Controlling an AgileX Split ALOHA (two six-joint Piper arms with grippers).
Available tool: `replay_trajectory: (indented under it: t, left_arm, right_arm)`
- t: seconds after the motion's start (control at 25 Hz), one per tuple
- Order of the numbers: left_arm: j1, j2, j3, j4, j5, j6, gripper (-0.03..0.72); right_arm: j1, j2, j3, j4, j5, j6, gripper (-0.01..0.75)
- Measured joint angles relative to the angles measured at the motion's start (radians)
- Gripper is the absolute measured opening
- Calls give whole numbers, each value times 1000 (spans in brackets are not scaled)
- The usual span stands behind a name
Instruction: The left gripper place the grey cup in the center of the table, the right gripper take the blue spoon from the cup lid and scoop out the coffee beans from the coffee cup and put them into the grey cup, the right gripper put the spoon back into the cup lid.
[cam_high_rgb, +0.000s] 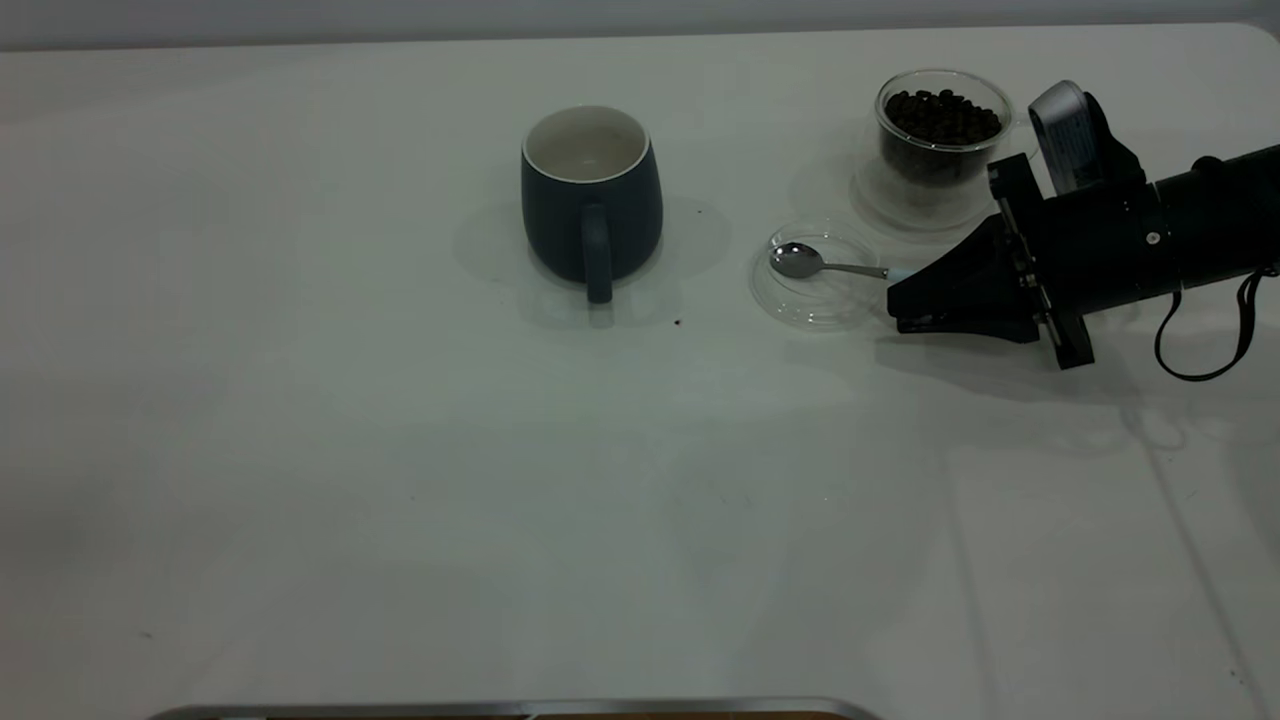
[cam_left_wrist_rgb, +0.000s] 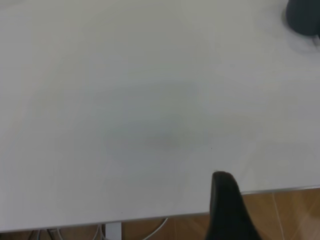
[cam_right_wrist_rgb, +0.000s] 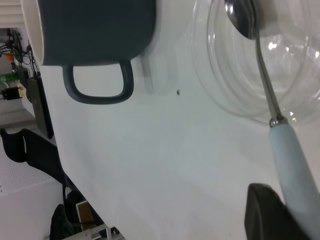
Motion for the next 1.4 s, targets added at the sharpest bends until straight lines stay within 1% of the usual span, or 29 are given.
replay_trajectory:
  t: [0.16,0.52,0.68,0.88,0.96,1.08,1.2,1.4]
  left_arm:
    - [0,0,0,0,0,0,513]
    - [0,0,0,0,0,0,513]
    - [0,0,0,0,0,0,513]
    - [0,0,0,0,0,0,513]
    - [0,0,0,0,0,0,513]
    - [0,0,0,0,0,0,513]
    - [0,0,0,0,0,0,513]
    - [0,0,0,0,0,0,513]
  right_arm:
    - [0,1,0,-24,-16,2,149]
    - [0,7,0,-42,-20,7,447]
    - [0,-5,0,-117,-21,19,534]
    - [0,-73,0,-307,-27,134,558]
    - [0,-120,0,-405,-41,206,560]
    - [14,-244,1,-584,-52,374,560]
    - [65,-428,14,-837,-49,586,561]
    - [199,-784,99,-1234,-26,983,561]
